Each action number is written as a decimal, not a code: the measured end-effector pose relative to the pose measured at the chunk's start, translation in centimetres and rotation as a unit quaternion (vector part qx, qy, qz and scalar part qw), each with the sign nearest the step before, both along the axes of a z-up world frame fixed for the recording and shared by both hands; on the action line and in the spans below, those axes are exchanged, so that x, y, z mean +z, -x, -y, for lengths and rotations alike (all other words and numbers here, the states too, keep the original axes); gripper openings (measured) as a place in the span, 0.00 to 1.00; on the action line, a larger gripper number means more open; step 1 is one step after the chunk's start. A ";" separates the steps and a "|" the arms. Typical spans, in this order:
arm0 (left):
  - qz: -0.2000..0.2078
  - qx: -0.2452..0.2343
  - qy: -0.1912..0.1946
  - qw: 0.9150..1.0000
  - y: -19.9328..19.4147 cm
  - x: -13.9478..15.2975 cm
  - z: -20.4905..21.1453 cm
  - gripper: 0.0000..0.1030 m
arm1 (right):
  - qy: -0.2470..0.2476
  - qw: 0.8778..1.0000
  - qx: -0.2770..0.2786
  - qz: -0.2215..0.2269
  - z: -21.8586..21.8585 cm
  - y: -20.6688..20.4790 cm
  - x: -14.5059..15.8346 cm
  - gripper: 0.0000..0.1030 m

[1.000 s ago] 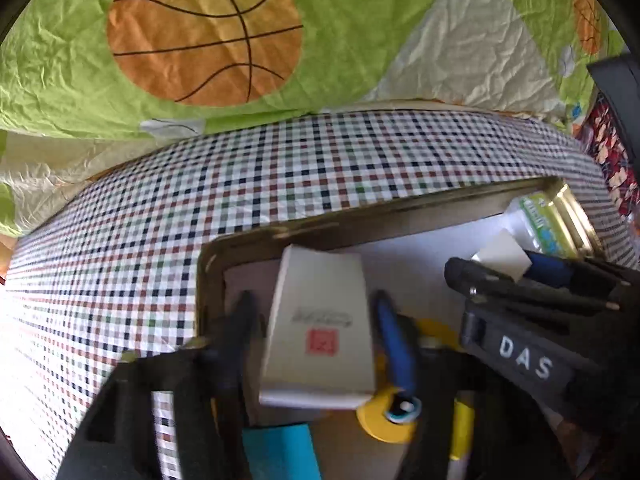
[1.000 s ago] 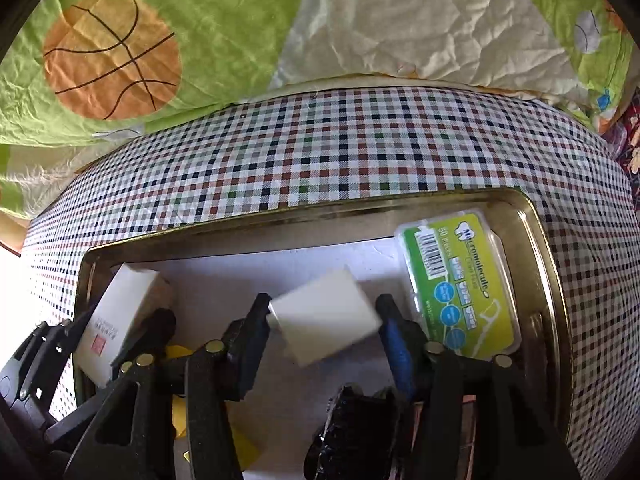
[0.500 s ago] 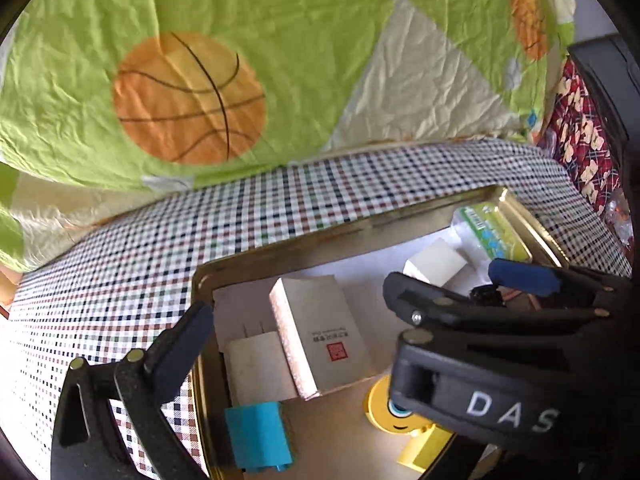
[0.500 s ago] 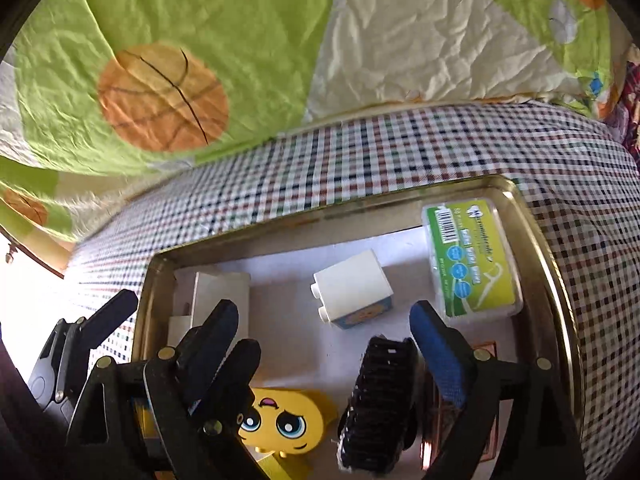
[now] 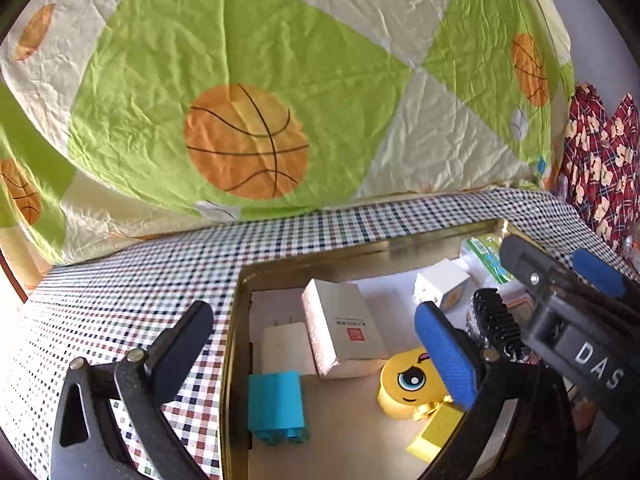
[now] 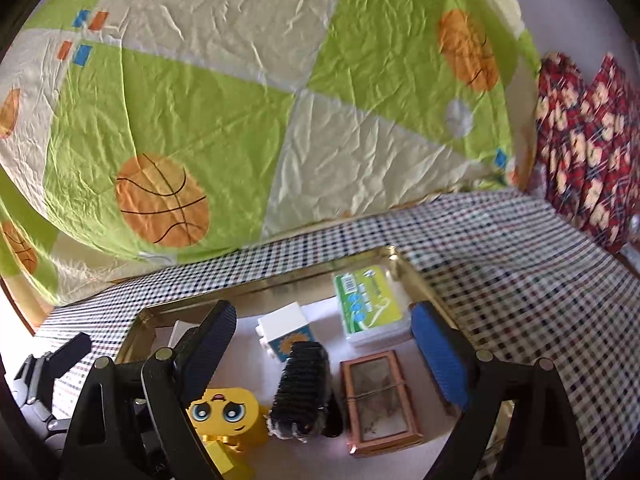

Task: Organize rigid objects

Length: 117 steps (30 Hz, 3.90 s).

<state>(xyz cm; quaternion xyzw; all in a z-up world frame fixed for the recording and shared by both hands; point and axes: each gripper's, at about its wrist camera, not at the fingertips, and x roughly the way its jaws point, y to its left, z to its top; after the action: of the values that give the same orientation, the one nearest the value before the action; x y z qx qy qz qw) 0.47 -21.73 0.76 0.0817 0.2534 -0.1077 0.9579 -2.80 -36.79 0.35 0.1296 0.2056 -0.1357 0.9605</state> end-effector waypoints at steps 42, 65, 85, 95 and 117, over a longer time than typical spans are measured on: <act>0.096 0.027 0.066 0.993 5.5 0.7 -4.7 0.99 | 0.132 0.977 -0.046 0.160 -5.8 9.9 2.4 0.99; 0.109 0.033 0.055 0.992 6.1 0.9 -4.6 0.99 | 0.137 0.976 -0.063 0.159 -5.6 10.1 2.4 0.99; 0.108 0.034 0.053 0.992 6.0 0.9 -4.6 0.99 | 0.138 0.976 -0.064 0.158 -5.6 10.2 2.4 0.99; 0.108 0.033 0.053 0.992 6.0 0.9 -4.6 1.00 | 0.138 0.976 -0.064 0.158 -5.6 10.2 2.4 0.99; 0.105 0.022 0.043 0.993 6.0 0.8 -4.1 1.00 | 0.137 0.975 -0.064 0.160 -5.5 10.2 2.5 0.99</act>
<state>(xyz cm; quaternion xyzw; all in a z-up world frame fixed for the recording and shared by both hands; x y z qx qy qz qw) -5.50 -17.62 1.57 0.0460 0.1482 -0.0883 0.9839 -13.05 -31.29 2.89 0.0293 0.0198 -0.2012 0.9789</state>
